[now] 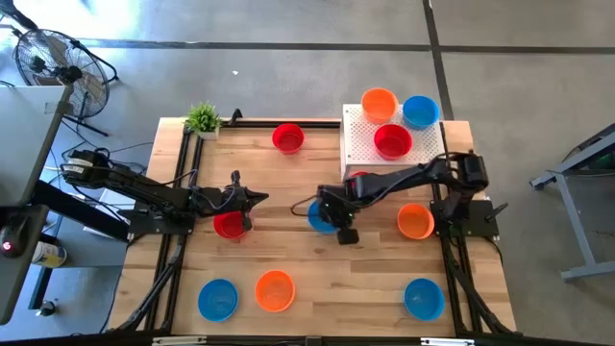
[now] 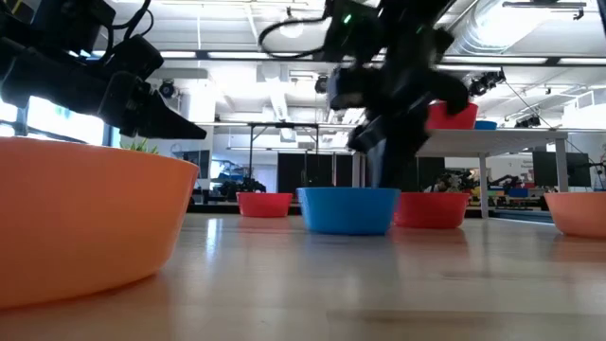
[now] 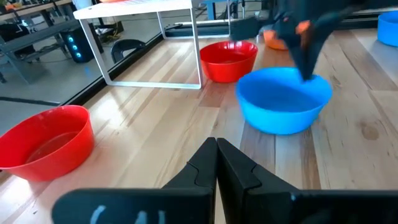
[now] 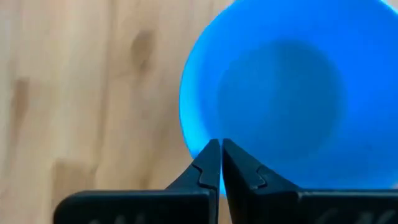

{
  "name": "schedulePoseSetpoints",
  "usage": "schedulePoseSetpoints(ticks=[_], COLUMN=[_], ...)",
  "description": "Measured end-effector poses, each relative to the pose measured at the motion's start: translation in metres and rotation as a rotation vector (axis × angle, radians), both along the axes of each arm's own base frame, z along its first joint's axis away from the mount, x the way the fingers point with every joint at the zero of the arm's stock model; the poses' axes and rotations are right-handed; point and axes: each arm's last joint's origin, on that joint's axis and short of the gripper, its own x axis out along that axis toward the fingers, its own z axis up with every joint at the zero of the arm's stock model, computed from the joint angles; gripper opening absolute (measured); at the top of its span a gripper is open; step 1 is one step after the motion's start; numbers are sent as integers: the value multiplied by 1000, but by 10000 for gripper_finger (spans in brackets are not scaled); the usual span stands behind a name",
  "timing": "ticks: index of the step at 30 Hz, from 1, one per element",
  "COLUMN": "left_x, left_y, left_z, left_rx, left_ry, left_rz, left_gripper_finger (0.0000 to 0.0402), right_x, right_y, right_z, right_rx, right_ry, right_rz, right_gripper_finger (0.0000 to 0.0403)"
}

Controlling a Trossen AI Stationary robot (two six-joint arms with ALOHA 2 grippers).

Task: Pick & Place Mini bowls
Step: Stack the blue bowl on top of the blue bowl on the shelf

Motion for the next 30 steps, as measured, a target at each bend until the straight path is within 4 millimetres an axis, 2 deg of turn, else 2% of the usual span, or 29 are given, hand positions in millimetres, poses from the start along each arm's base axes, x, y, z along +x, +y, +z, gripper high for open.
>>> schedulePoseSetpoints(ticks=[4, 8, 11, 15, 18, 22, 30], left_x=[0, 0, 0, 0, 0, 0, -1], left_y=[0, 0, 0, 0, 0, 0, 0], left_z=[0, 0, 0, 0, 0, -1, -2], left_rx=[0, 0, 0, -2, -9, -8, -6], left_ry=[1, 1, 1, 1, -1, 9, 20], left_rz=[0, 0, 0, 0, 2, 2, 2], left_gripper_finger=[1, 1, 1, 1, 1, 1, 1], right_x=[-19, -32, -38, -40, -40, -47, -52], right_y=[23, 44, 52, 49, 39, 26, 13], right_z=[17, 39, 51, 55, 48, 24, -13], right_rx=[-68, -172, -211, -260, -258, -243, -98], right_ry=[67, 16, -41, -92, -86, -36, -95], right_rz=[-2, -82, -229, -475, -621, -693, -769], right_gripper_finger=[6, 10, 23, 60, 92, 120, 123])
